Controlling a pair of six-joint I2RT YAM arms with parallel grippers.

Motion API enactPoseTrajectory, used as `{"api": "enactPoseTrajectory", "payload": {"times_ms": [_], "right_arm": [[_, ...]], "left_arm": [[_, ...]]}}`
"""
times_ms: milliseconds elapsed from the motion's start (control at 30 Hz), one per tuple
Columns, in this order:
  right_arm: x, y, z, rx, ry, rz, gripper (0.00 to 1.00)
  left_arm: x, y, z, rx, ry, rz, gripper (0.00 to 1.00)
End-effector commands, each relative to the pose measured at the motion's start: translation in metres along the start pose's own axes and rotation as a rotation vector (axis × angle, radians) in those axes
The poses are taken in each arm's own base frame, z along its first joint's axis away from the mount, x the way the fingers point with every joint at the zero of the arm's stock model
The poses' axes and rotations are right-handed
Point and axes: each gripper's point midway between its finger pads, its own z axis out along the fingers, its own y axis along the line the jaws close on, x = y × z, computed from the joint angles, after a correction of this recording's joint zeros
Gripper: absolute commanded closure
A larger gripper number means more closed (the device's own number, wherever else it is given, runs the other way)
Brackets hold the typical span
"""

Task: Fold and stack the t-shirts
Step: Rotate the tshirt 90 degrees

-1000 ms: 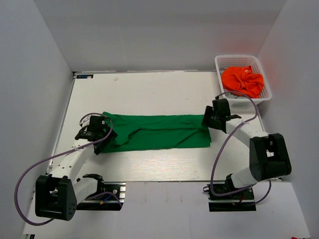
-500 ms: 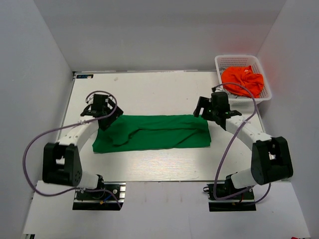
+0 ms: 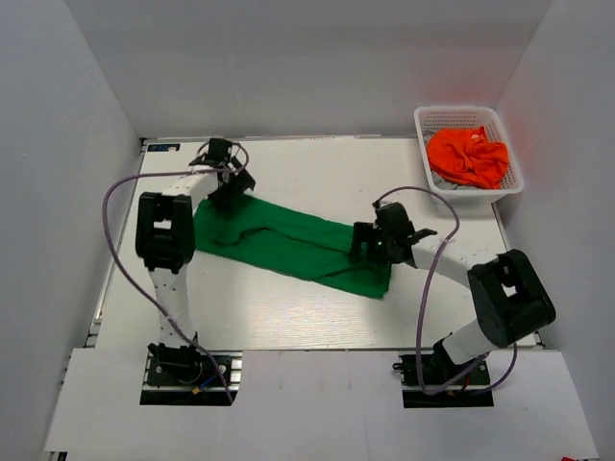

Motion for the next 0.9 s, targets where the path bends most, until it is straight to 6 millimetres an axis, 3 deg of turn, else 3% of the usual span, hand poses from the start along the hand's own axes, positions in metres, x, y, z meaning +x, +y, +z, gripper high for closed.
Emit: {"api": "enactPoseTrajectory", "payload": {"times_ms": [0, 33, 100, 133, 167, 200, 267, 300, 367, 400, 433, 467, 633, 767, 800, 867], "right_arm": [[0.093, 0.019, -0.008, -0.076, 0.272, -0.051, 0.1], [0.117, 0.039, -0.012, -0.131, 0.326, -0.144, 0.1], [0.144, 0.06, -0.021, -0.192, 0.392, -0.229, 0.1], [0.163, 0.069, -0.028, -0.243, 0.427, -0.356, 0.1], [0.182, 0.079, -0.036, -0.289, 0.46, -0.434, 0.1], [0.189, 0.089, -0.045, -0.351, 0.46, -0.475, 0.1], [0.217, 0.103, -0.058, -0.489, 0.493, -0.588, 0.1], [0.213, 0.114, -0.058, -0.542, 0.45, -0.63, 0.1], [0.214, 0.133, -0.063, -0.616, 0.424, -0.705, 0.1], [0.21, 0.141, -0.057, -0.639, 0.402, -0.739, 0.1], [0.209, 0.153, -0.058, -0.672, 0.391, -0.758, 0.1], [0.216, 0.16, -0.06, -0.723, 0.406, -0.8, 0.1], [0.213, 0.177, -0.066, -0.749, 0.368, -0.872, 0.1], [0.191, 0.194, -0.079, -0.768, 0.229, -0.855, 0.1], [0.181, 0.198, -0.084, -0.764, 0.187, -0.833, 0.1], [0.161, 0.205, -0.089, -0.74, 0.1, -0.812, 0.1]], "left_arm": [[0.018, -0.005, 0.078, -0.022, 0.11, 0.074, 0.0], [-0.013, -0.046, 0.079, 0.06, 0.043, 0.089, 0.0], [-0.02, -0.081, 0.098, 0.156, 0.057, 0.123, 0.0], [-0.032, -0.115, 0.118, 0.247, 0.033, 0.133, 0.0], [-0.024, -0.145, 0.118, 0.385, 0.078, 0.172, 0.0], [-0.029, -0.161, 0.121, 0.458, 0.062, 0.174, 0.0], [-0.009, -0.191, 0.121, 0.577, 0.084, 0.15, 0.0], [-0.016, -0.214, 0.113, 0.687, 0.011, 0.149, 0.0], [-0.004, -0.225, 0.114, 0.711, 0.014, 0.154, 0.0], [0.016, -0.229, 0.125, 0.7, 0.034, 0.167, 0.0], [0.012, -0.244, 0.117, 0.735, 0.01, 0.18, 0.0], [0.022, -0.249, 0.118, 0.744, 0.014, 0.19, 0.0], [0.009, -0.254, 0.118, 0.756, -0.052, 0.159, 0.0], [-0.013, -0.287, 0.072, 0.866, -0.121, 0.171, 0.0], [-0.027, -0.301, 0.042, 0.923, -0.158, 0.182, 0.0], [-0.038, -0.318, 0.003, 0.979, -0.202, 0.222, 0.0]]}}
